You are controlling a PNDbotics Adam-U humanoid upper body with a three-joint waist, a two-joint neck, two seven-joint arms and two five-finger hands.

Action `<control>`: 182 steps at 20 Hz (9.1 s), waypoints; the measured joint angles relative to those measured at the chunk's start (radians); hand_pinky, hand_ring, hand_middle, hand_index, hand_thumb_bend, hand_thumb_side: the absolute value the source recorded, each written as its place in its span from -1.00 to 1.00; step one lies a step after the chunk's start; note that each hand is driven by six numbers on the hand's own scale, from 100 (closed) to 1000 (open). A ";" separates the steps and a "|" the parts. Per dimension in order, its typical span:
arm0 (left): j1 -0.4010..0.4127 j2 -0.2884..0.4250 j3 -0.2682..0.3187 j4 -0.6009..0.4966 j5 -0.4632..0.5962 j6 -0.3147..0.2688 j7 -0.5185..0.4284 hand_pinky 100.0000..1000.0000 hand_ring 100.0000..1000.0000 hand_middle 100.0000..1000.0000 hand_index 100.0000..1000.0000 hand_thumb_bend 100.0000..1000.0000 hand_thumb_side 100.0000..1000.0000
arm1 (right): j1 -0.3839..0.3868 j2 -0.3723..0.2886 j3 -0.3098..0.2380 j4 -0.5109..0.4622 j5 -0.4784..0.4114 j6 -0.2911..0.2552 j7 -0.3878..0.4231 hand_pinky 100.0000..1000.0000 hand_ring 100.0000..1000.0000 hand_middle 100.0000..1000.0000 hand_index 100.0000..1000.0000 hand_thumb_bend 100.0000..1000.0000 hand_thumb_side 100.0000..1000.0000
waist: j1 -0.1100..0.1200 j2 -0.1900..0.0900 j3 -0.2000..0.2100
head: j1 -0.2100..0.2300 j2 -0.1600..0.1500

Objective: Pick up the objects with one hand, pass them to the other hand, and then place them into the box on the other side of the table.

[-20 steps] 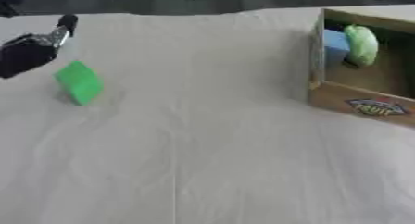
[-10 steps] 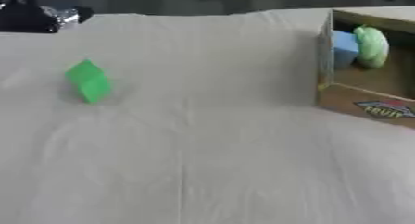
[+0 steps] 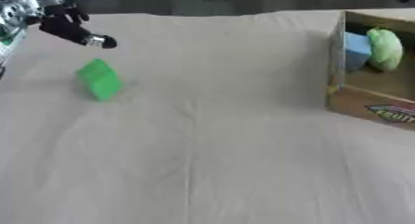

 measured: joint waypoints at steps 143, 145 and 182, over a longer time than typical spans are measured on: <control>0.298 -0.257 0.024 -0.591 0.141 -0.216 0.505 0.22 0.17 -0.04 -0.07 -1.00 -1.00 | -0.100 0.001 0.128 -0.124 0.050 -0.116 0.103 0.90 0.92 0.66 0.84 -0.74 -0.38 | -0.063 -0.004 0.017 | -0.012 -0.037; 0.306 -0.275 0.013 -0.574 0.122 -0.240 0.533 0.22 0.17 -0.05 -0.07 -1.00 -0.95 | -0.143 -0.005 0.171 -0.125 0.077 -0.143 0.130 0.88 0.91 0.65 0.82 -0.97 -0.40 | -0.069 -0.004 0.018 | -0.012 -0.037; 0.392 -0.420 -0.032 -0.387 0.085 -0.484 0.753 0.18 0.12 -0.07 -0.09 -1.00 -0.76 | -0.542 0.216 0.497 -0.131 0.496 -0.351 0.857 0.76 0.83 0.62 0.72 -0.54 -0.27 | -0.104 -0.006 0.003 | -0.011 -0.010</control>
